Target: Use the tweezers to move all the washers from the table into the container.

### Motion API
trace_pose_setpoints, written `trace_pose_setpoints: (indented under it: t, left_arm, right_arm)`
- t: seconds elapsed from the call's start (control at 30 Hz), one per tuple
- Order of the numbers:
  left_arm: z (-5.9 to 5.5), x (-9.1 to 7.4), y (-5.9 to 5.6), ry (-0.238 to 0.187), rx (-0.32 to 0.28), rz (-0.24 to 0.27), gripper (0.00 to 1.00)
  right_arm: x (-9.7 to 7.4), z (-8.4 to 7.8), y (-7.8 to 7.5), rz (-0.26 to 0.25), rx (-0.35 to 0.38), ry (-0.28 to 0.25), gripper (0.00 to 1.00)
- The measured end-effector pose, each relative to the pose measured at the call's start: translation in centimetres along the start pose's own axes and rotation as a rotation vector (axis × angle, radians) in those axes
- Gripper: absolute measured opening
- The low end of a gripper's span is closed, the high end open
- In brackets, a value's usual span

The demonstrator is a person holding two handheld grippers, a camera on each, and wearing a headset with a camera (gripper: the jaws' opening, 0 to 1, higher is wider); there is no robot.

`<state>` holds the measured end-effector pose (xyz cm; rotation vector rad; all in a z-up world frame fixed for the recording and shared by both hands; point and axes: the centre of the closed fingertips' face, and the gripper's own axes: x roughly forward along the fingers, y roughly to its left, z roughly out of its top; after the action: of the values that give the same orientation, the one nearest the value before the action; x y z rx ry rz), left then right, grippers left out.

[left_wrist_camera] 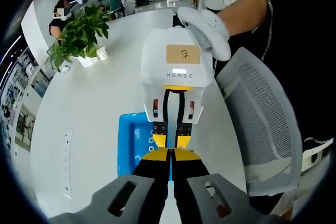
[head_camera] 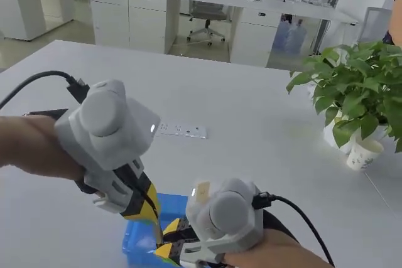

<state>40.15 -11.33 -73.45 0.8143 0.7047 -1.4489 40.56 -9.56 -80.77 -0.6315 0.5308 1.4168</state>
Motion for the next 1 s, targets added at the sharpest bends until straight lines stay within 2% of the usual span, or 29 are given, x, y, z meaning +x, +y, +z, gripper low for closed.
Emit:
trace_pose_setpoints:
  t: [0.2,0.4,1.0]
  left_arm:
    - [-0.5,0.6,-1.2,0.014,0.001,-0.010,0.03]
    - [-0.6,1.0,-1.8,0.007,-0.007,-0.020,0.03]
    - [-0.9,2.0,-3.5,-0.001,-0.025,-0.032,0.03]
  right_arm:
    - [0.3,-0.4,1.3,0.017,0.003,-0.003,0.12]
    - [0.6,-0.8,2.4,0.032,0.004,0.004,0.12]
    - [1.1,-1.3,4.0,0.048,0.011,-0.016,0.11]
